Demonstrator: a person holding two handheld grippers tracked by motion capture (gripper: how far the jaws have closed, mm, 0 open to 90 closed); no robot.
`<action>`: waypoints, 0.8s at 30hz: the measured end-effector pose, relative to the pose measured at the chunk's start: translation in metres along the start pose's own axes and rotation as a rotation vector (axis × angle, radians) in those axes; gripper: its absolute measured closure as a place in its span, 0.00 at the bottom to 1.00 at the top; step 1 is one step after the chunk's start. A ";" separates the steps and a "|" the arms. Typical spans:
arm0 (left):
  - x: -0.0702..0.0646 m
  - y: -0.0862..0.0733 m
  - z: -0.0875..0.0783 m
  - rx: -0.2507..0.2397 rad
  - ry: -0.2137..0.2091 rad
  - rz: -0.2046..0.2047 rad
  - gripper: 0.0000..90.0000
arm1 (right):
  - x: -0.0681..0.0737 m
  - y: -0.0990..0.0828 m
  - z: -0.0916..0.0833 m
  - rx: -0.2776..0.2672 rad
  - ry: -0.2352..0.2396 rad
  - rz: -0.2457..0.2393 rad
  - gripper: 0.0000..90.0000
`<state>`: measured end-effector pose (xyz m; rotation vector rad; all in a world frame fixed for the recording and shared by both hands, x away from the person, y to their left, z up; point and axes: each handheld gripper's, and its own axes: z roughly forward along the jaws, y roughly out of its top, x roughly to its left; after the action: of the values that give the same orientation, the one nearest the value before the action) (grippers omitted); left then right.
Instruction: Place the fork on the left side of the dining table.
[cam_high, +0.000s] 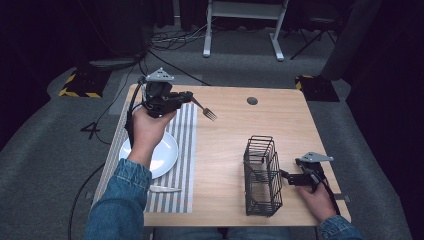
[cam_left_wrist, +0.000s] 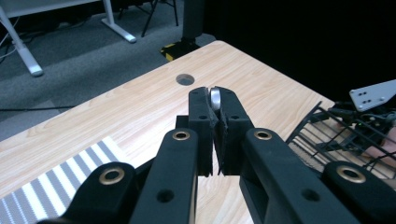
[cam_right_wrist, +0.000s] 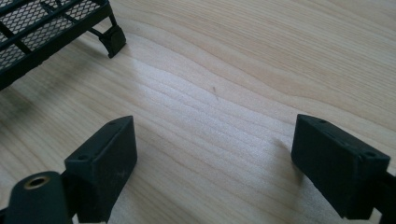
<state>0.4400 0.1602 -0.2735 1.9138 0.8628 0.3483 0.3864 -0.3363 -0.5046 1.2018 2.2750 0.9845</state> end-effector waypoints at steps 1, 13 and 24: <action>0.003 -0.001 0.000 -0.005 -0.001 0.000 0.96 | 0.000 0.000 0.000 0.000 0.000 0.000 0.16; 0.046 -0.007 0.007 -0.013 0.016 -0.040 0.96 | 0.000 0.000 0.000 0.000 -0.001 0.000 0.16; 0.076 -0.010 0.023 0.014 0.048 -0.080 0.96 | 0.000 0.000 0.000 0.000 -0.003 0.002 0.16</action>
<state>0.5027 0.2003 -0.3026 1.8850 0.9725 0.3418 0.3862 -0.3359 -0.5046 1.2049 2.2718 0.9832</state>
